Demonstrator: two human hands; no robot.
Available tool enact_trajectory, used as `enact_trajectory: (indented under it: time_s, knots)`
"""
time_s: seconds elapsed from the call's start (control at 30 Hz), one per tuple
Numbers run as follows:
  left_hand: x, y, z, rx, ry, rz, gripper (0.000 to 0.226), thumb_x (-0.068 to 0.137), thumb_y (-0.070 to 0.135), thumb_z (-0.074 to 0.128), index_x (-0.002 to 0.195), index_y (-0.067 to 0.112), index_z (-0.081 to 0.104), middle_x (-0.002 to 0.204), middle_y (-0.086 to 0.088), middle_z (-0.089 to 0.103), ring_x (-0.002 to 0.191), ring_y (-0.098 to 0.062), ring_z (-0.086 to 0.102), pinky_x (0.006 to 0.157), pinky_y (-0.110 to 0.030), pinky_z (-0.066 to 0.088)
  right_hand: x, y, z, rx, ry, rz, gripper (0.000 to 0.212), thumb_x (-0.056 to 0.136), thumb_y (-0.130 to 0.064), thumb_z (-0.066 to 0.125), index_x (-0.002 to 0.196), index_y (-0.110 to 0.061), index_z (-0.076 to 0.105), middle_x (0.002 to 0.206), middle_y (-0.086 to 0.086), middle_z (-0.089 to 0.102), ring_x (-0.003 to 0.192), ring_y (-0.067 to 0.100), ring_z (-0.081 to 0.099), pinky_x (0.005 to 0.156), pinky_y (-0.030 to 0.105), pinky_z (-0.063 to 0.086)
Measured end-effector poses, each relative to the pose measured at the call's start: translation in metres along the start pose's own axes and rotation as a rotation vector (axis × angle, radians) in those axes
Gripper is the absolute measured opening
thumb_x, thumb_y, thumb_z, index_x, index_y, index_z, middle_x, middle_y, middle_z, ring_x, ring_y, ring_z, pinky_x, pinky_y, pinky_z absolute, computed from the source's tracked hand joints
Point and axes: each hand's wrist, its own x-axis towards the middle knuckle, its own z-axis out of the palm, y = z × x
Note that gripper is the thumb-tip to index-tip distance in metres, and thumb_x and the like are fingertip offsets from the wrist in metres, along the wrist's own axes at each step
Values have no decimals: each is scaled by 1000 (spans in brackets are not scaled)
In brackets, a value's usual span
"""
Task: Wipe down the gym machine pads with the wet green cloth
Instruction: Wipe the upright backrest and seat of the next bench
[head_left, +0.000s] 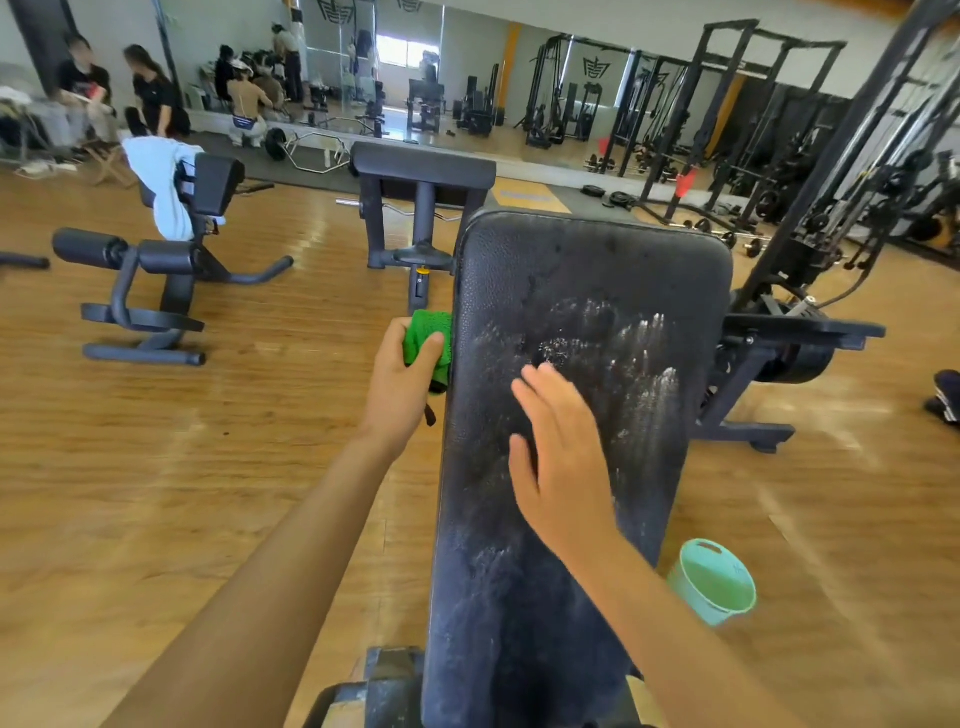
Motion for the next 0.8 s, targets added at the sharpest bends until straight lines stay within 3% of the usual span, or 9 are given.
enact_trajectory:
  time_s: [0.1,0.23,0.4,0.57,0.8]
  knots:
    - [0,1,-1,23,12,15,3,99,21,51,97,20,52,85,-2,53,66,-7,53,58,-35,44,-25,-1,15,-19,-40,8,47,93,-10,51,139,-1,47,146,10,44,141,23,33,117,42,29]
    - [17,16,6,15,65,91,8,98,15,51,93,21,50,82,2,51,66,-3,49,57,-22,44,-27,4,34,-88,-58,-27,50,93,-14,48,141,-2,42,146,9,40,140,25,33,117,39,27]
    - [47,42,14,0,95,154,5,98,16,51,102,13,51,87,5,52,72,0,50,62,-12,42,-28,17,57,-221,23,-72,52,93,-18,46,142,-5,35,144,7,34,139,24,31,120,38,20]
    - [34,23,12,39,88,175,12,97,15,51,90,24,47,84,4,50,72,-6,47,64,-25,44,-27,16,65,-270,83,-77,54,90,-18,45,141,-4,35,143,8,35,138,24,31,121,36,16]
    - [-17,-23,-1,67,9,-28,7,99,17,50,93,19,49,76,2,50,55,1,49,52,-31,42,-29,18,69,-307,93,-96,55,91,-19,43,142,-4,33,144,9,34,138,25,30,121,38,18]
